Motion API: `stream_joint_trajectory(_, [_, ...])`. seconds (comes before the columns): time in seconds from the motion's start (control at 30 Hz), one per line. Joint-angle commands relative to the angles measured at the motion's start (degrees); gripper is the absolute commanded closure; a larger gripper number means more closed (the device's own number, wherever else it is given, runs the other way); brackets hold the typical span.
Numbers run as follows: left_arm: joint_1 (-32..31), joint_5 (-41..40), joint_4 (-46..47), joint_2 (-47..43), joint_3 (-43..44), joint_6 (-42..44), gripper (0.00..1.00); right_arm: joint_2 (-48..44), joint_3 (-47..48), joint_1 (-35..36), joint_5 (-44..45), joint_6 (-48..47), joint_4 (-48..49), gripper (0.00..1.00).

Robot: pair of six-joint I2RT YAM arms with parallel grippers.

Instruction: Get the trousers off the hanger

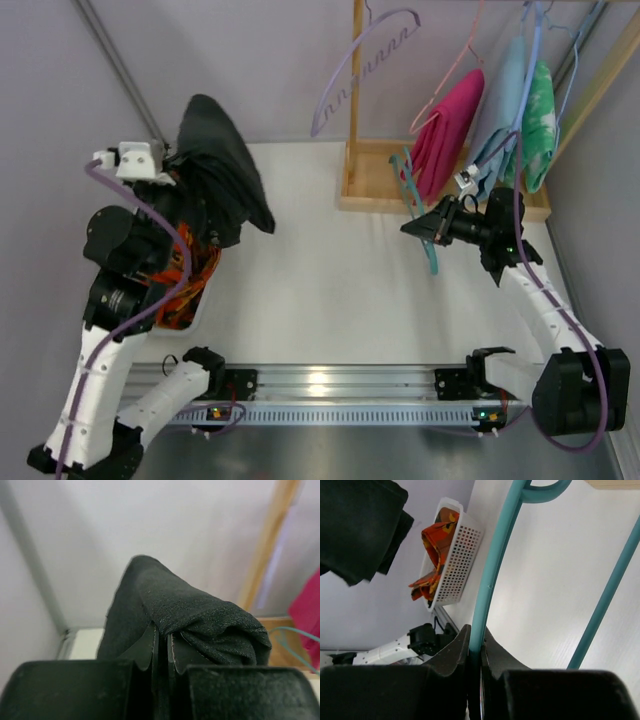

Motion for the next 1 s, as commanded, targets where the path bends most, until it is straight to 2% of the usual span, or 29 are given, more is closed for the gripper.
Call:
stream_joint_trajectory(0.0, [9.3,-0.2,1.0,-7.4,-2.1,-6.2,1.00,-1.8,5.2,0.1,-1.6,-9.8,-4.8,1.00])
stream_joint_trajectory(0.13, [19.8,-2.9,-5.0,-14.2,-5.2,-10.0,1.00,-2.3,5.9,0.3,-1.7,-11.1,-6.9,1.00])
stream_joint_trajectory(0.2, [27.5,-5.4,-10.0,-17.7,-6.7,-13.2,1.00,-2.5,5.9,0.4,-1.7,-11.1,-7.0,1.00])
stream_joint_trajectory(0.33, [41.0,-5.2,-19.1,-23.3,-8.2,-17.6,1.00,-3.1,6.0,1.1,-1.6,-10.8,-7.3,1.00])
stream_joint_trajectory(0.4, [43.9,-6.5,-22.5,-25.1,-8.4,-17.9,1.00,-3.3,6.2,1.2,-1.6,-10.8,-7.6,1.00])
stream_joint_trajectory(0.53, [46.7,-12.6,-25.6,-25.5,-11.7,-14.1,1.00,-4.0,6.9,2.1,-1.4,-10.2,-8.1,1.00])
stream_joint_trajectory(0.67, [46.7,-12.4,-24.3,-22.3,-15.6,-11.8,1.00,-5.5,6.9,3.6,-0.6,-9.5,-8.1,1.00])
stream_joint_trajectory(0.73, [46.7,-8.4,-21.5,-20.0,-17.9,-11.0,1.00,-6.6,7.0,4.5,-0.3,-9.4,-8.6,1.00])
stream_joint_trajectory(0.8, [46.7,-5.1,-14.6,-18.2,-22.1,-10.1,1.00,-7.9,7.2,5.0,-0.1,-9.4,-9.5,1.00])
stream_joint_trajectory(0.97, [46.7,0.7,-0.6,-5.6,-26.0,-8.9,1.00,-10.5,8.3,6.4,0.7,-11.4,-12.6,1.00])
